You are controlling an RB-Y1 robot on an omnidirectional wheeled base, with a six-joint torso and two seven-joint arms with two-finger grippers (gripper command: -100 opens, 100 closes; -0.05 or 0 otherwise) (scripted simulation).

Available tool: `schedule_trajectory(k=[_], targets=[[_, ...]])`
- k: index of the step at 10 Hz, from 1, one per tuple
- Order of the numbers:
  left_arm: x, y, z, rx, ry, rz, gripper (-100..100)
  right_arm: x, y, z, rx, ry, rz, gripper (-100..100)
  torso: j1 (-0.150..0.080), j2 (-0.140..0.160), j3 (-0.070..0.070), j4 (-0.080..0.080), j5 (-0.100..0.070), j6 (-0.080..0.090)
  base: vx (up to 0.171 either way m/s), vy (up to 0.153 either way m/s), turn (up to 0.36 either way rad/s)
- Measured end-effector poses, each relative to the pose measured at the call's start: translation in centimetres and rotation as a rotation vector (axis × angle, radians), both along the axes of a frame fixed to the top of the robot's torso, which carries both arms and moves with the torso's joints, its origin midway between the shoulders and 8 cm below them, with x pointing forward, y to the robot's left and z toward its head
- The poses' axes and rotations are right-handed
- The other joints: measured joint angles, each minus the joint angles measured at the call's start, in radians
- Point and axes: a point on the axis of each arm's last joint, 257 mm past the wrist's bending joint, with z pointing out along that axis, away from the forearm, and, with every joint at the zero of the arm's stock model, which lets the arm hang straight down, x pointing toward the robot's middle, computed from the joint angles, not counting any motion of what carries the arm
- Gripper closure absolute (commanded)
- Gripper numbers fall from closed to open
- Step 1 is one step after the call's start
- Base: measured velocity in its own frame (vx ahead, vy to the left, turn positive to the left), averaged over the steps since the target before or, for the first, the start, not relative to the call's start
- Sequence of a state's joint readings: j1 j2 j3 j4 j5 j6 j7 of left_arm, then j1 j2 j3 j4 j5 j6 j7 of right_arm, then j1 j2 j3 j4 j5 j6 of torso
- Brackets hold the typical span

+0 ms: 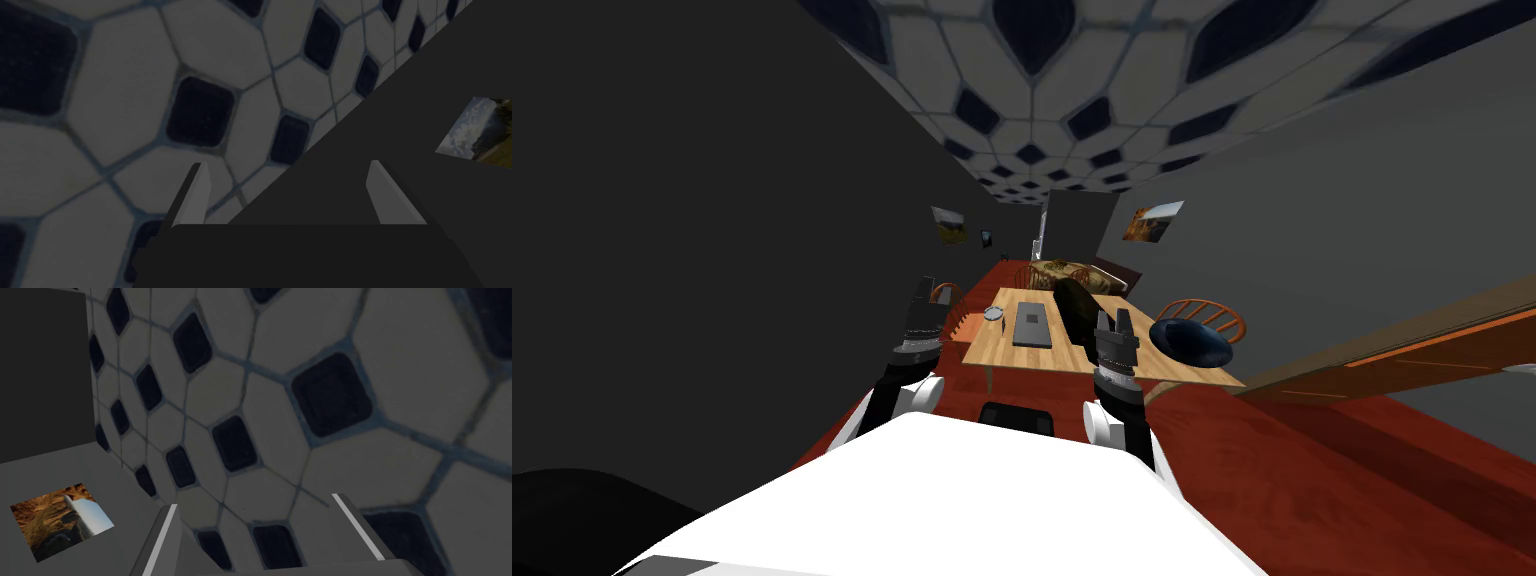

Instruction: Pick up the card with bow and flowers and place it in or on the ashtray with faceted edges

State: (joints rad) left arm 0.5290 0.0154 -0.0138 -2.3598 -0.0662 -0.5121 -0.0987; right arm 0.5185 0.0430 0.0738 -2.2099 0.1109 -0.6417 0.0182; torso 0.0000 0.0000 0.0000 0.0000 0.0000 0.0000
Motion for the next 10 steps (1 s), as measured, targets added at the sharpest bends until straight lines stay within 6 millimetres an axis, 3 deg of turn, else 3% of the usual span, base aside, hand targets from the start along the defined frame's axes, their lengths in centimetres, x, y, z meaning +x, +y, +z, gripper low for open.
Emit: schedule_trajectory(k=[4,8,10], targets=[[1.0,1.1,-5.6,0.095,0.15,0.019,-100,0.0,0.0,0.0,0.0,0.0,0.0,0,-0.003,0.006,0.003,0.001,-0.001,0.0,-0.086,-0.038,-0.228],[1.3,4.6,-12.4,0.151,0.318,0.073,-100,0.0,0.0,0.0,0.0,0.0,0.0,0,-0.001,0.005,0.003,0.001,0.0,0.0,-0.076,-0.034,-0.238],[0.4,6.0,-15.4,0.17,0.402,0.102,-100,0.0,0.0,0.0,0.0,0.0,0.0,0,-0.001,0.005,0.003,0.001,0.0,0.0,-0.055,-0.04,-0.132]])
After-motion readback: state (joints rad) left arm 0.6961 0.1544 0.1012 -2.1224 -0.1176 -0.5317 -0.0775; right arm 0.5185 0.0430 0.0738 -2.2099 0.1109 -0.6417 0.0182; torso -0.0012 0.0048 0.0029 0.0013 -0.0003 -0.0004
